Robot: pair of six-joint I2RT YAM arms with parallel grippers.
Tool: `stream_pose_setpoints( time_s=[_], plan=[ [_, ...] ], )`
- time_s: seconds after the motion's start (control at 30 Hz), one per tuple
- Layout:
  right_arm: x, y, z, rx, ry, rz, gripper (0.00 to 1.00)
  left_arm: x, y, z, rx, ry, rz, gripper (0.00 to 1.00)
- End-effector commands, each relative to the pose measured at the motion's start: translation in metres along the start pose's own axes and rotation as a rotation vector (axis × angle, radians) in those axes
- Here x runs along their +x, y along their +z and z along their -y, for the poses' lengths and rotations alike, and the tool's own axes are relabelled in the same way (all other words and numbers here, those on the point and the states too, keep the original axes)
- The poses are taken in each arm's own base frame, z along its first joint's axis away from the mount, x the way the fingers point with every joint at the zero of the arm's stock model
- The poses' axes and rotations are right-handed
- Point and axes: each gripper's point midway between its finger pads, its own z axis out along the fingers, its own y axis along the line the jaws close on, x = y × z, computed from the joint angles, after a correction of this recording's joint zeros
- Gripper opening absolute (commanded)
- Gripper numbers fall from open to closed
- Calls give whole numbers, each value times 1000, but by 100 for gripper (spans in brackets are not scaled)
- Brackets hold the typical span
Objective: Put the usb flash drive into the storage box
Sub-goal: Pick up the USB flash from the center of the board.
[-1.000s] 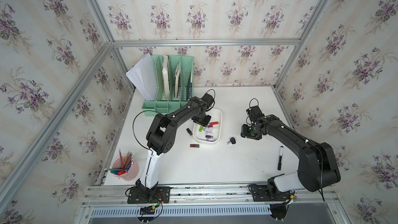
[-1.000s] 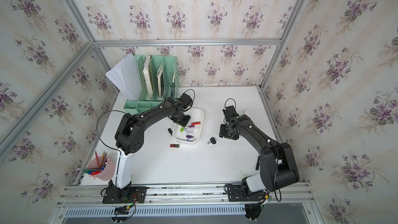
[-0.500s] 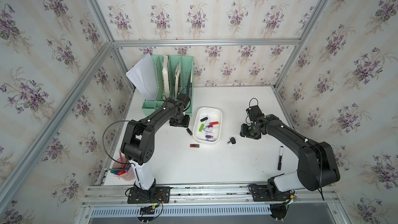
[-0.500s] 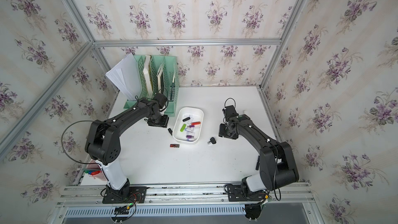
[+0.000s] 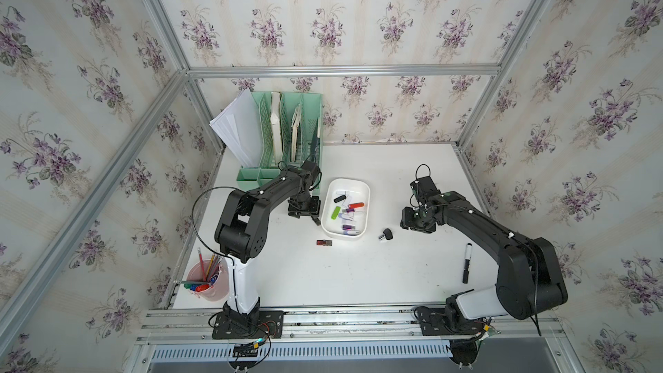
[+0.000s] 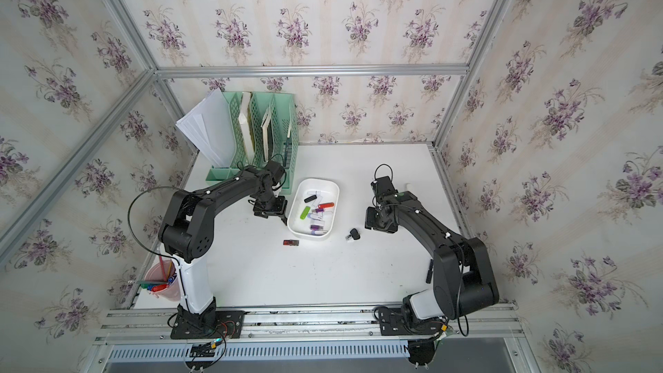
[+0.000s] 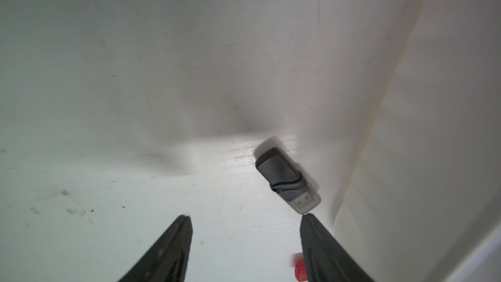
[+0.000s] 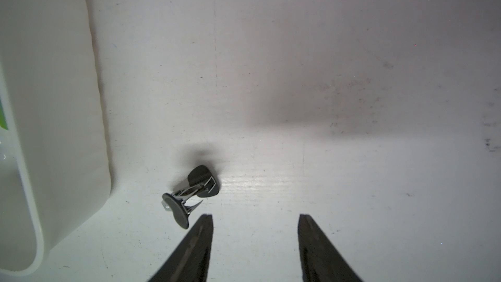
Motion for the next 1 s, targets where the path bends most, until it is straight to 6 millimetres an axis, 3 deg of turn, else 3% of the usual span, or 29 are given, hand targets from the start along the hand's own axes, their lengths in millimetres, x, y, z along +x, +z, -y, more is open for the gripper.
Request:
stream_pose_setpoints(
  time_s=[0.0, 0.7, 0.97],
  plan=[
    [1, 1, 2, 8, -5, -2, 56, -1, 4, 7, 13, -5, -5, 69],
    [3, 1, 2, 8, -9, -8, 56, -3, 23, 14, -24, 24, -20, 71],
    [5, 3, 2, 5, -8, -11, 56, 5, 28, 6, -77, 51, -44, 60]
  ],
)
